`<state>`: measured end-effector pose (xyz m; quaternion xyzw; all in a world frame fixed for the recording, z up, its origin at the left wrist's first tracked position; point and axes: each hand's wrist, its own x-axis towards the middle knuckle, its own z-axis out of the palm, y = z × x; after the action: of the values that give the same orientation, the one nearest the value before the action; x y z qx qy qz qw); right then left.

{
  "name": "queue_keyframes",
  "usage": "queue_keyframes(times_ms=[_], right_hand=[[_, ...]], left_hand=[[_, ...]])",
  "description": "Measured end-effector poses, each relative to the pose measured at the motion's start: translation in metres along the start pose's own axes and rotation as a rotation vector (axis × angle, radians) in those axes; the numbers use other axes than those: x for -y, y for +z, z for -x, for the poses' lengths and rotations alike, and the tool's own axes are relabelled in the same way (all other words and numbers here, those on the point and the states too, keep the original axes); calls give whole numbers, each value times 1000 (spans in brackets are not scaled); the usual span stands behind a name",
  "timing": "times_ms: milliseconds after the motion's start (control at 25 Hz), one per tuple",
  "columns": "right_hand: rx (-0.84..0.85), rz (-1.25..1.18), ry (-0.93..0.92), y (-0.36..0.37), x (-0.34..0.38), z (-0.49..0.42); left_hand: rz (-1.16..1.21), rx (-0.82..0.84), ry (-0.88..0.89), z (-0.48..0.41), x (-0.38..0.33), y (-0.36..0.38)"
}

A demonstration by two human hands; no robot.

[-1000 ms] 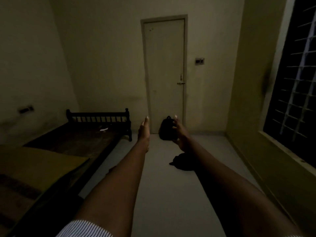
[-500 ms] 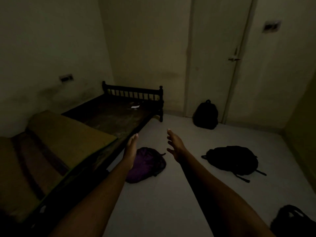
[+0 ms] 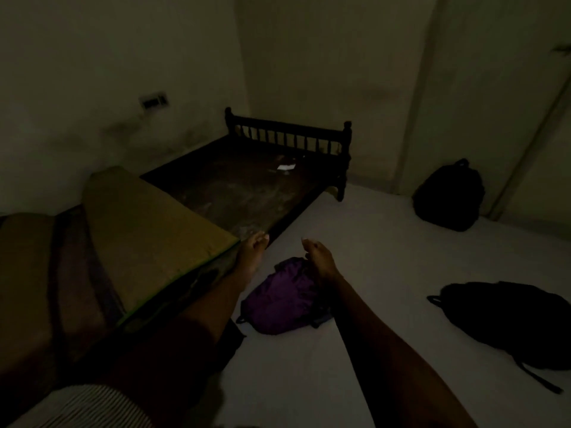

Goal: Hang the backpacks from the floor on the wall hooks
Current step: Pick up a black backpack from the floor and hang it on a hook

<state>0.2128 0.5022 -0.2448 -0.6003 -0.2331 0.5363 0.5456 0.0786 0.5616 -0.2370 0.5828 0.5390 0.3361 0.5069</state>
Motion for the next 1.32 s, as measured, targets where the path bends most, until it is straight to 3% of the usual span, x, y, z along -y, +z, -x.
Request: queue_keyframes(times_ms=[120, 200, 400, 560, 720, 880, 960, 1120, 1240, 1320], right_hand=[[22, 42, 32, 9, -15, -62], [50, 206, 18, 19, -40, -105], [21, 536, -68, 50, -173, -198], [-74, 737, -146, 80, -336, -287], [8, 1022, -115, 104, -496, -388], [108, 1343, -160, 117, -606, -474], [104, 1610, -174, 115, -642, -501], [-56, 1805, -400, 115, -668, -510], [-28, 1703, -371, 117, -665, -508], [3, 1686, -377, 117, -670, -494]], left_hand=[[-48, 12, -24, -57, 27, 3], [-100, 27, -46, -95, 61, 0], [-177, 91, -93, -172, 197, -16], [-258, 174, -58, -232, 362, -25], [-462, 187, 128, -292, 552, -29], [-600, 307, 149, -341, 693, -21], [-763, 346, 186, -357, 738, -22], [-984, 355, 262, -364, 797, -31], [-984, 489, 220, -358, 793, -31], [-939, 452, 244, -353, 798, -26]])
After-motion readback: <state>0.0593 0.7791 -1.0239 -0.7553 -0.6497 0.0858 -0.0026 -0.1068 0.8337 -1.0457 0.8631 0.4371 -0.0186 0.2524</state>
